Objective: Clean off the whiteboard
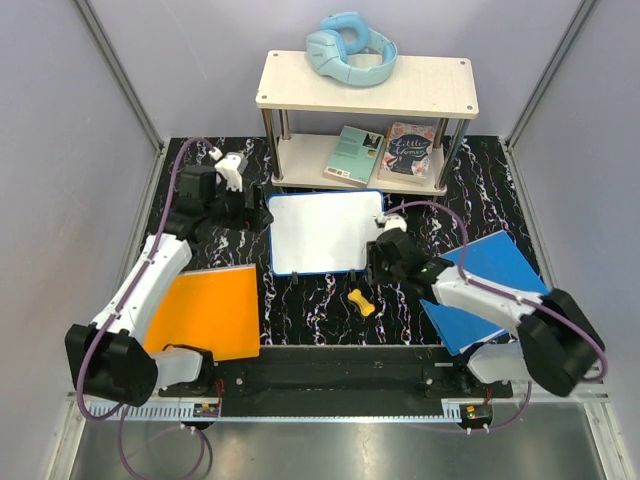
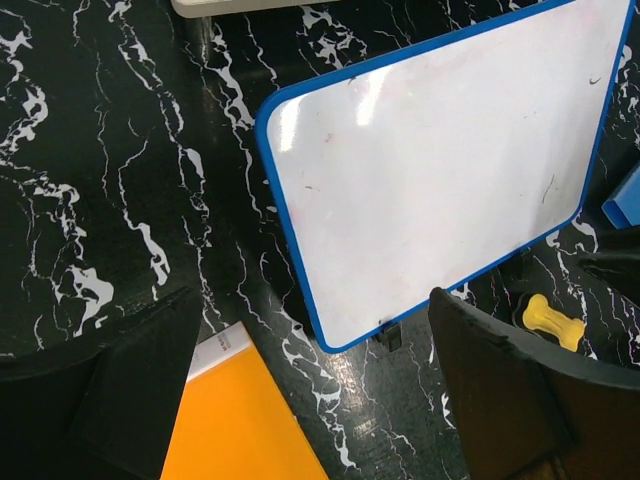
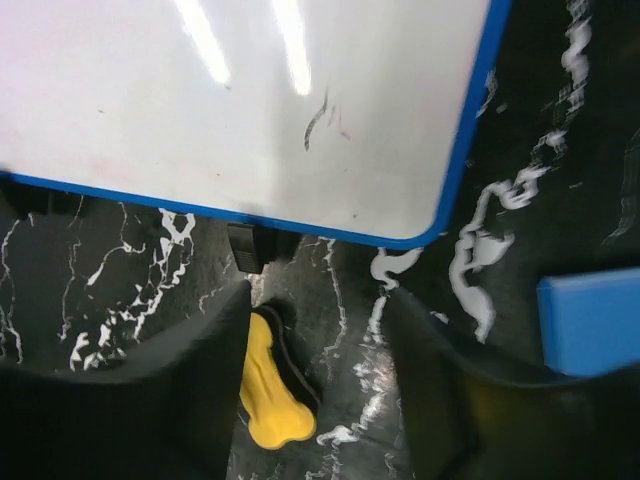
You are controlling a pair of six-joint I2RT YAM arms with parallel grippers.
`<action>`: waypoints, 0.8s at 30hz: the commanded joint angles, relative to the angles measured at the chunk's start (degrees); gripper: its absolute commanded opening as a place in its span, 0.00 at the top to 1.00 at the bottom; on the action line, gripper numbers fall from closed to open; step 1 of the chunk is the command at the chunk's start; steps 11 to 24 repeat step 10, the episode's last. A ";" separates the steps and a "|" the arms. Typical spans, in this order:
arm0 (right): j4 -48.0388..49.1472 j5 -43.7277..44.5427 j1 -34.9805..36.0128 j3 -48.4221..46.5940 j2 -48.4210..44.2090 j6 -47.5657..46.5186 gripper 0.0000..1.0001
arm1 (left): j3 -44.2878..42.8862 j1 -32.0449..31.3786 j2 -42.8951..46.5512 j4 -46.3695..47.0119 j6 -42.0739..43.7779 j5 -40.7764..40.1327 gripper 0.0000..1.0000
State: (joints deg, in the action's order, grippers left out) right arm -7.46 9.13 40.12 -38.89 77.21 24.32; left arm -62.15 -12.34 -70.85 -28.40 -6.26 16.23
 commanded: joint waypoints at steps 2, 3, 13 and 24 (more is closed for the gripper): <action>-7.65 9.31 0.05 -5.75 -11.98 -0.76 0.18 | -3.33 0.21 3.96 -0.07 -1.74 -4.36 0.01; -8.26 10.29 -0.04 -6.36 -14.26 -0.76 0.07 | -3.24 0.21 4.31 -0.16 -1.74 -4.02 0.01; -10.82 16.71 -0.22 -10.23 -17.44 -0.85 0.00 | -1.40 0.21 7.48 1.07 -0.77 -2.43 0.01; -10.82 16.71 -0.22 -10.23 -17.44 -0.85 0.00 | -1.40 0.21 7.48 1.07 -0.77 -2.43 0.01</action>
